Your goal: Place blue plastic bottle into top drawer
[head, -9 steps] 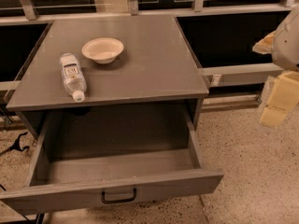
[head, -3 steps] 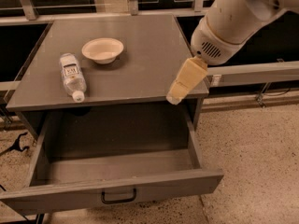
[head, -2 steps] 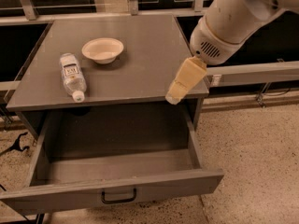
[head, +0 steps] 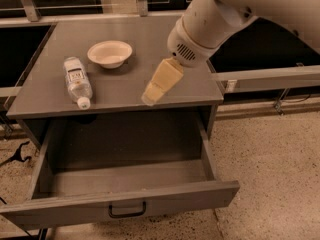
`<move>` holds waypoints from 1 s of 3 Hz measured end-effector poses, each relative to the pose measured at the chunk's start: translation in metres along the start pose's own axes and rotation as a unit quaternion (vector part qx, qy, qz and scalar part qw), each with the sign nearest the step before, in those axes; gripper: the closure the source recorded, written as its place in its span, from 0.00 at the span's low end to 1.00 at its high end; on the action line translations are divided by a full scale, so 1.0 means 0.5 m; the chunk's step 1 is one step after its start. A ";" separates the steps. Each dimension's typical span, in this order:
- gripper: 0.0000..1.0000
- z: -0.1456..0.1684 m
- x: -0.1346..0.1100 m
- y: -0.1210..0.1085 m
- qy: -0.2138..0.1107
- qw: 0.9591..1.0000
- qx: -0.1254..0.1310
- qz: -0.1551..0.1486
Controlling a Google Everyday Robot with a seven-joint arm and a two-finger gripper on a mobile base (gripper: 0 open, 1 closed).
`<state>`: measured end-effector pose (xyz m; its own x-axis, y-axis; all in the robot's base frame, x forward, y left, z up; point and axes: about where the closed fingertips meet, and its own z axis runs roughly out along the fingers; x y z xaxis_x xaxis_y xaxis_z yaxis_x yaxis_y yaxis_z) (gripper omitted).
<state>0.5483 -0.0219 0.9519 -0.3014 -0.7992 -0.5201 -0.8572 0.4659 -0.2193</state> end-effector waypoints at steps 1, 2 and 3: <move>0.00 0.073 -0.115 0.031 -0.037 0.999 -0.009 0.004; 0.00 0.119 -0.179 0.048 -0.055 0.998 -0.010 0.012; 0.00 0.196 -0.242 0.084 -0.067 0.998 -0.015 0.006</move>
Offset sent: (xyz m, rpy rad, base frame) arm 0.0487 0.1505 -0.0178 0.1570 -0.0283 0.0060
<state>0.5897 0.1316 0.9250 -0.2544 -0.7347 -0.6289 -0.8671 0.4613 -0.1881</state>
